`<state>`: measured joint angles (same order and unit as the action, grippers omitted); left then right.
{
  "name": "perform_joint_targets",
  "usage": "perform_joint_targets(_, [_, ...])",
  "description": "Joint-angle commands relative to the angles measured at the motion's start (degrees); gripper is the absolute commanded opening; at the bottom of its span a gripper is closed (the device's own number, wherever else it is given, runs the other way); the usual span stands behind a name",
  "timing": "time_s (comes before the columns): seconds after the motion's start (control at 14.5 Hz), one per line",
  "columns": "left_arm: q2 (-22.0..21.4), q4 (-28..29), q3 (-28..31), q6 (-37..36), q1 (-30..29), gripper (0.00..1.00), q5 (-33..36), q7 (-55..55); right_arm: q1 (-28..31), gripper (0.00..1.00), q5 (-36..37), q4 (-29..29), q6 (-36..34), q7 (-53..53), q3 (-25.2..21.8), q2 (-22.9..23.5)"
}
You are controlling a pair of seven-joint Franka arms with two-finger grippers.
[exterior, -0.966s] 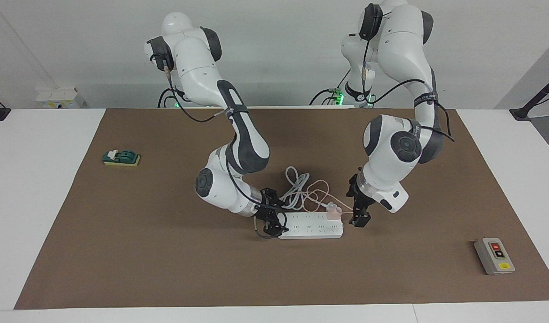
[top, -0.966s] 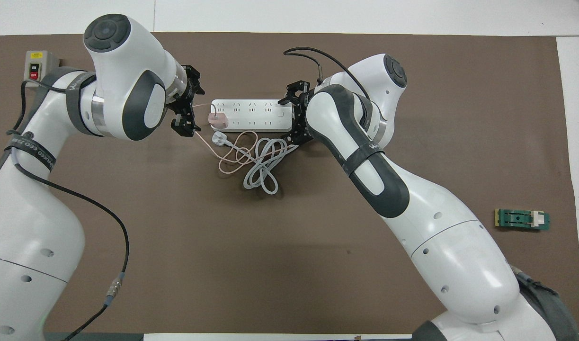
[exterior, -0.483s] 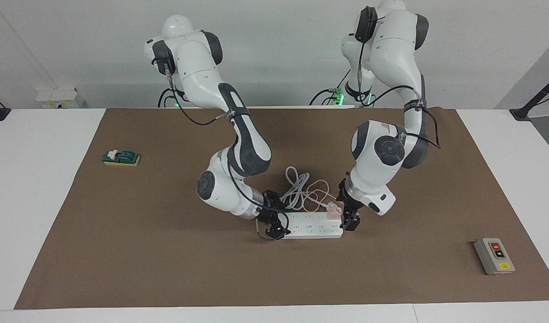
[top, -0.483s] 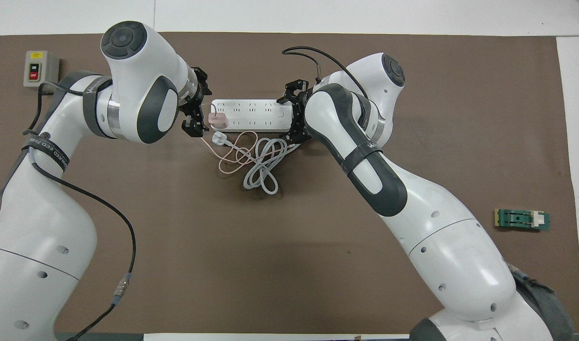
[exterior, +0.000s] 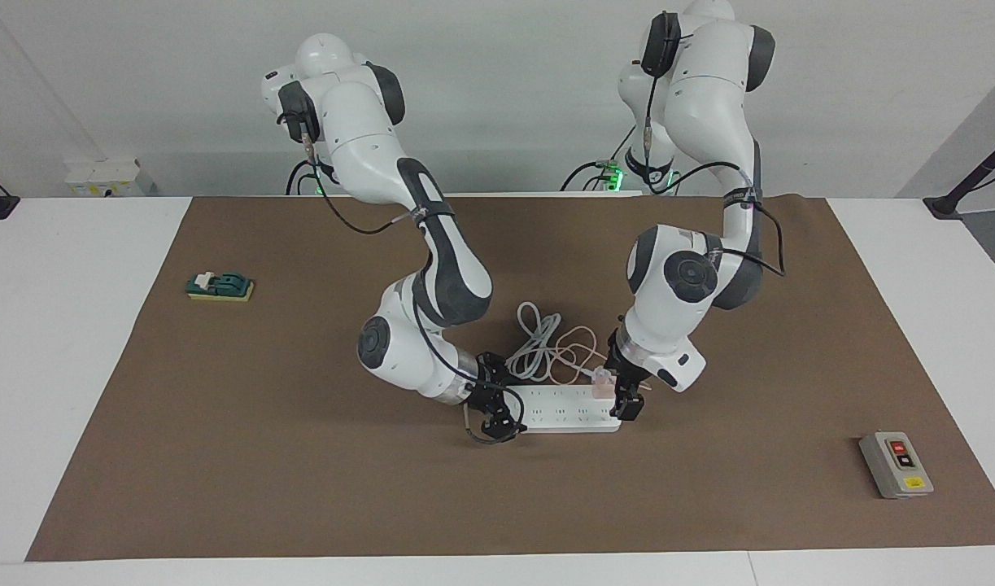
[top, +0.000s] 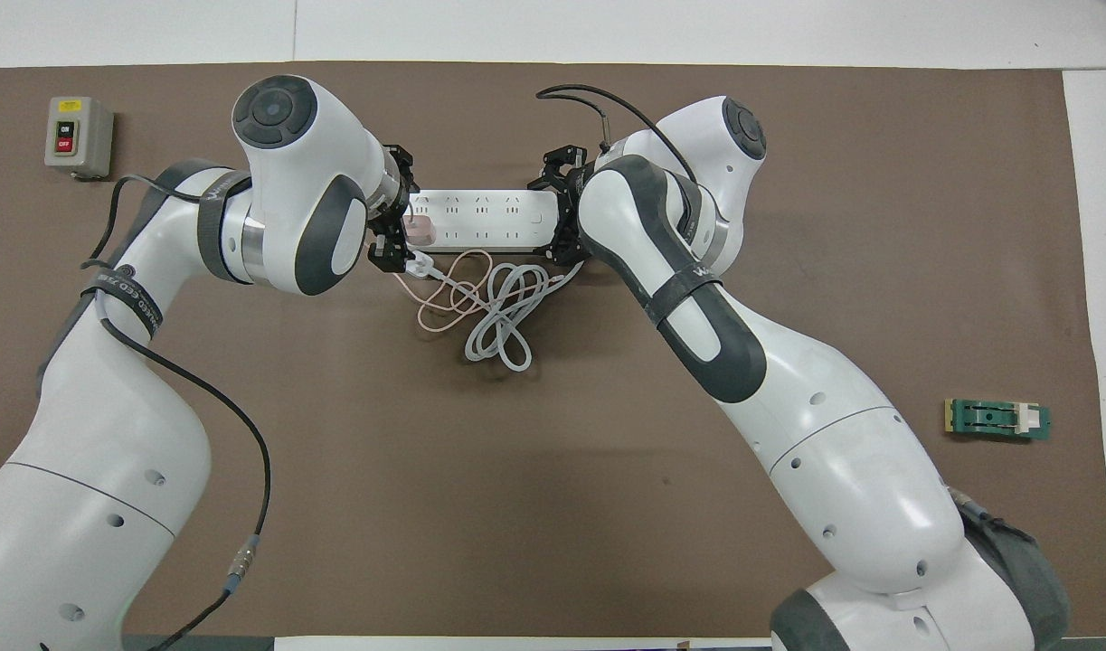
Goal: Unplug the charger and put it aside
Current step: 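Grasp the pink charger with the left gripper while the right gripper holds the strip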
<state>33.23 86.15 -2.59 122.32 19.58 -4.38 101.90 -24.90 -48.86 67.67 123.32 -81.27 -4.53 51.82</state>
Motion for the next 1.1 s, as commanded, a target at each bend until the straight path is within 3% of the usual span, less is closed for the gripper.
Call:
perform_joint_targets(0.0, [-1.1, 1.9, 1.1, 1.1, 1.2, 0.62, 0.9, 1.1, 0.4, 0.89, 1.3, -2.2, -0.4, 0.6, 0.2, 1.6])
perform_joint_targets(0.07, [-1.1, 1.9, 1.1, 1.1, 1.2, 0.47, 0.9, 1.4, 0.4, 0.63, 1.2, -2.1, -0.2, 0.8, 0.2, 1.5])
perform_joint_targets(0.14, [-1.1, 1.9, 1.1, 1.2, 1.2, 0.35, 0.9, 1.4, 0.4, 0.53, 1.1, -1.9, 0.0, 0.9, 0.3, 1.5])
perform_joint_targets(0.21, [-1.2, 1.9, 1.1, 1.2, 1.2, 0.27, 0.9, 1.4, 0.4, 0.52, 1.1, -1.8, 0.1, 1.0, 0.3, 1.6])
perform_joint_targets(0.41, [-1.2, 1.8, 1.1, 0.8, 1.2, 0.25, 0.9, 1.5, 0.1, 0.53, 1.0, -1.5, 1.7, 1.6, 0.3, 1.8])
perform_joint_targets(0.55, [-1.2, 1.8, 1.1, 0.6, 1.2, 0.09, 0.9, 1.6, 0.0, 0.53, 1.0, -1.1, 1.7, 1.6, 0.3, 1.7])
perform_joint_targets(0.62, [-1.2, 1.8, 1.1, 0.6, 1.2, 0.06, 0.9, 1.6, 0.0, 0.53, 1.1, -1.1, 1.7, 1.7, 0.3, 1.7])
perform_joint_targets(1.03, [-1.3, 1.3, 1.1, -0.8, 1.1, 0.04, 1.0, 1.5, -0.2, 0.53, 1.0, -1.1, 1.9, 2.7, 0.3, 1.7])
